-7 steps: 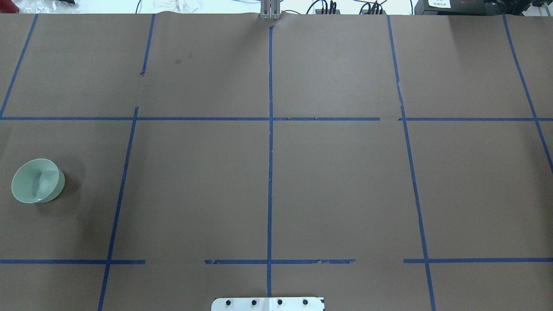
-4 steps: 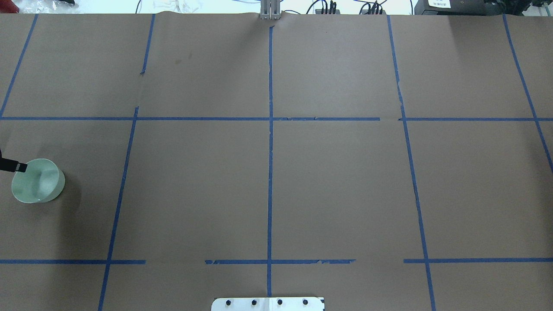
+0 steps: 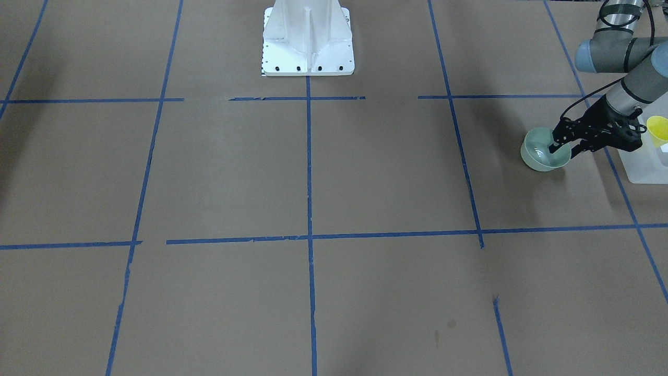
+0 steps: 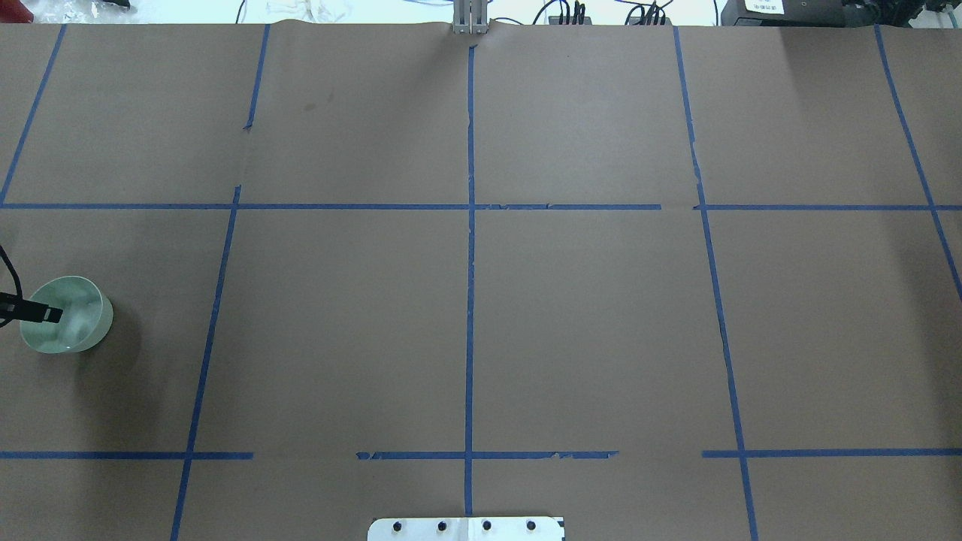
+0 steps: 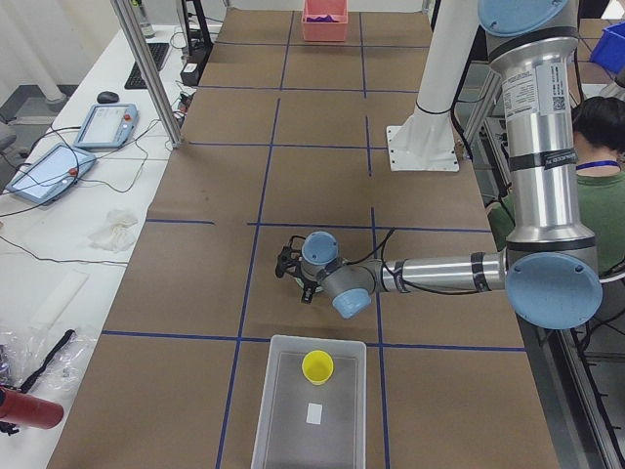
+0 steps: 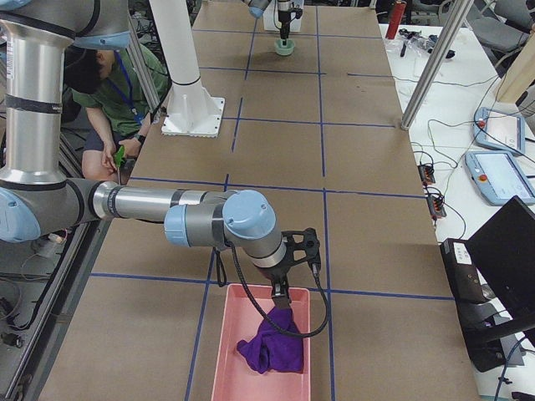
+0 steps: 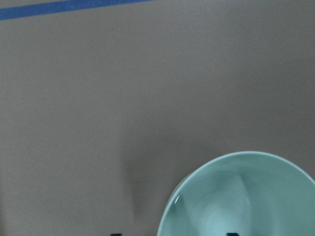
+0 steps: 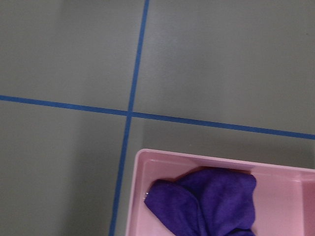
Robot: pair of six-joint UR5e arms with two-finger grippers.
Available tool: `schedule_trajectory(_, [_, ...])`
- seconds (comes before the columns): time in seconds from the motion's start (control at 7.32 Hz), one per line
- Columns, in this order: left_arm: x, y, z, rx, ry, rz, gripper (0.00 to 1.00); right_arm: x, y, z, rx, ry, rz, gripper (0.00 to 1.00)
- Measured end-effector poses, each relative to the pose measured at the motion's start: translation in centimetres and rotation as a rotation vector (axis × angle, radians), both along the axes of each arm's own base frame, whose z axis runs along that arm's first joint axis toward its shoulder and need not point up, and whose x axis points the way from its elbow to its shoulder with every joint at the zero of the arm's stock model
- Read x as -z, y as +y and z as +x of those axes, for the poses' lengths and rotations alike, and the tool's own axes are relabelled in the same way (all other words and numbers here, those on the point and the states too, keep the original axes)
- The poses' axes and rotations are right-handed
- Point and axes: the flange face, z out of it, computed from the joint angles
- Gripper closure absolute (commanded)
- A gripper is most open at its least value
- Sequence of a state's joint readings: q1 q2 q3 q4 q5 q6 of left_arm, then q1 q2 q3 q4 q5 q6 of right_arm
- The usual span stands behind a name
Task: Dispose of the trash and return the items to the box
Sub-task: 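Release the cloth into the pink bin while the left gripper grasps the green bowl, then lift the green bowl with the left gripper and lower it into the clear bin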
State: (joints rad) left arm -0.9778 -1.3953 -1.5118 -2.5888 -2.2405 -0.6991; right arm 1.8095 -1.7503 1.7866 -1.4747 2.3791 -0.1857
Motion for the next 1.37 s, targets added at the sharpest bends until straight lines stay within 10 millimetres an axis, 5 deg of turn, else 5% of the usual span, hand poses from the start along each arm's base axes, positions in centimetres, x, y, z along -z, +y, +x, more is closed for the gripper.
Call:
schedule_trajectory(0.41, [0.7,0.0,0.0,0.011,0.011,-0.014,1.0,1.9,-0.8,-3.8,-0.011,-0.122,-0.068,0.0])
schedule_trajectory(0.82, [6.8,0.3,-0.8,-0.039,0.097,-0.07,1.0,2.3,-2.4,-9.7,0.032,-0.056,-0.145,0.0])
schedule_trajectory(1.09, [10.0,0.6,-3.1,-0.039,0.136,-0.09,1.0,2.2,-3.4,-10.6,0.047,-0.032,-0.137,0.0])
schedule_trajectory(1.37, [10.5,-0.4,-5.0,-0.022,0.128,-0.084,1.0,2.5,-6.4,-10.8,0.046,-0.031,-0.126,0.0])
